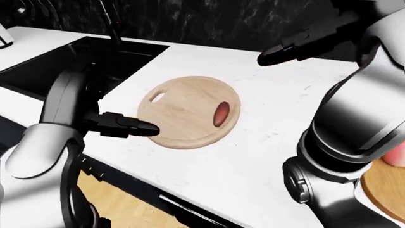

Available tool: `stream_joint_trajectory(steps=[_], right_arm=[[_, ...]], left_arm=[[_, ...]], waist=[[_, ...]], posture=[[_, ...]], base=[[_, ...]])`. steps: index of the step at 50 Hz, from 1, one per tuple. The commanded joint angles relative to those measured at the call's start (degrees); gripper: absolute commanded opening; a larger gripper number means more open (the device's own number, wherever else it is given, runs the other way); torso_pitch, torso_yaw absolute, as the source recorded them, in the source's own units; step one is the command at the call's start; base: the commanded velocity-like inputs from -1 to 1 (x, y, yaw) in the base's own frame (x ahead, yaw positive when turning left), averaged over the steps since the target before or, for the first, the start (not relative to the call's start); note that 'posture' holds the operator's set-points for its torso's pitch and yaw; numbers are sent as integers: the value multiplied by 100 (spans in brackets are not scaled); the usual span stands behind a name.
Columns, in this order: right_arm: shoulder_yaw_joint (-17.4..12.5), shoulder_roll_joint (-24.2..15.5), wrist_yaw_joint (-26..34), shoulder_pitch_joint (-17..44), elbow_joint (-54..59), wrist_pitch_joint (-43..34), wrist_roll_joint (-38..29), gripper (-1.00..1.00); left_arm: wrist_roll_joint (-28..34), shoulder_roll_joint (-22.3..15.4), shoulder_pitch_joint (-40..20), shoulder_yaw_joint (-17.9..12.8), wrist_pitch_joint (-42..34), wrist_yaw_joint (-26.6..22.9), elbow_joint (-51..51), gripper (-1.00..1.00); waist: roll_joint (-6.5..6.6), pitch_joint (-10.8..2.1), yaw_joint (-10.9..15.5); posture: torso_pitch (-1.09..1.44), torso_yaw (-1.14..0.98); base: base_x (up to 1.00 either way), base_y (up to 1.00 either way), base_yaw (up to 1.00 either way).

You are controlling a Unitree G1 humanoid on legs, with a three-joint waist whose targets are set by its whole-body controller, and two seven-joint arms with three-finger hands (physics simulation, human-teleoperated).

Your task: Place the apricot and the date on separate cutting boards.

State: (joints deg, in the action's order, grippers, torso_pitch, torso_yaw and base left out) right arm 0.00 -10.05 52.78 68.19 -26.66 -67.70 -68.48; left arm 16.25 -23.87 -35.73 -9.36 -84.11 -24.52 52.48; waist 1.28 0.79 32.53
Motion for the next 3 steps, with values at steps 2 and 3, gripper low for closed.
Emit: stream_joint_trajectory(steps=[2,3], right_arm=[[-14,-94,284,318,-106,44,-264,100],[-28,-110,360,313,-146,42,-334,100]], left_arm=[[59,-131,-220,-56,10,15,101,100],[60,-161,-237,-57,-30,5,120,100]], waist=[[-4,-124,5],[0,-118,5]], posture=[[0,46],[0,46]], base=[[0,0,0],[0,0,0]])
